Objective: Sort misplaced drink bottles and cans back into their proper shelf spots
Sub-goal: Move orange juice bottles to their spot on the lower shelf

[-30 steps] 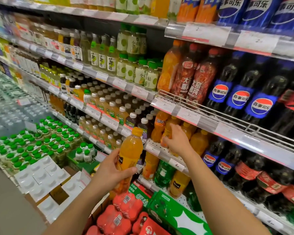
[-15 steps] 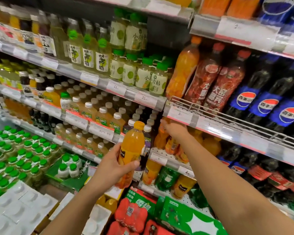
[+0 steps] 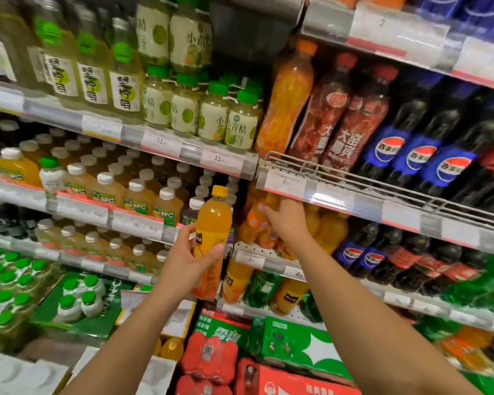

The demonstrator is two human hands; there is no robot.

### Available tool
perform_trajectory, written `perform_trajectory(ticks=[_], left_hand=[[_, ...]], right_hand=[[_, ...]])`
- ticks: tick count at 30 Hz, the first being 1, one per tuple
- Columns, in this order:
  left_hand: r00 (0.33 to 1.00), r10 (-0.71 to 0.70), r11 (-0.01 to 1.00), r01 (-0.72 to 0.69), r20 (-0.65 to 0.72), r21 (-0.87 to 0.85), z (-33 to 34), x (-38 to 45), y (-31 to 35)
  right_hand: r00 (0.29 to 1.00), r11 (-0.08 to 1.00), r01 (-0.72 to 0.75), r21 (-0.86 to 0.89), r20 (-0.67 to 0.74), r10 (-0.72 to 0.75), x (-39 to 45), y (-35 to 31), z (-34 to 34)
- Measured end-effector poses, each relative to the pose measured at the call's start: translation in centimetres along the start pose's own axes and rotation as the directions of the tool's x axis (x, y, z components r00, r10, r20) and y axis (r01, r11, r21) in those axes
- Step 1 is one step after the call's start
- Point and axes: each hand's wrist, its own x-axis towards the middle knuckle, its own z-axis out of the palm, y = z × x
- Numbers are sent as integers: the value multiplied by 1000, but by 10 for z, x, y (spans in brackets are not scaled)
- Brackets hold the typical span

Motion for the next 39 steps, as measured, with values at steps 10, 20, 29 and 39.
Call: perform_trajectory(ticks=[10,20,29,39], left_hand=[[998,4,999,-7,59,42,28,36,-4],[986,140,942,-105,-88,317,69,79,-2],[967,126,937,-43,-221,347,119,106,3],[969,116,936,-33,-218,352,150,119,-15]], right_hand=[[990,916,4,402,-129,53,-88,33,-48],[986,939,-53,341,-133,104,-142,66,-87],[970,942,-56,331,-207,130,-151,94,-104],[961,950,-116,292,-208,181,-160,117,-117]])
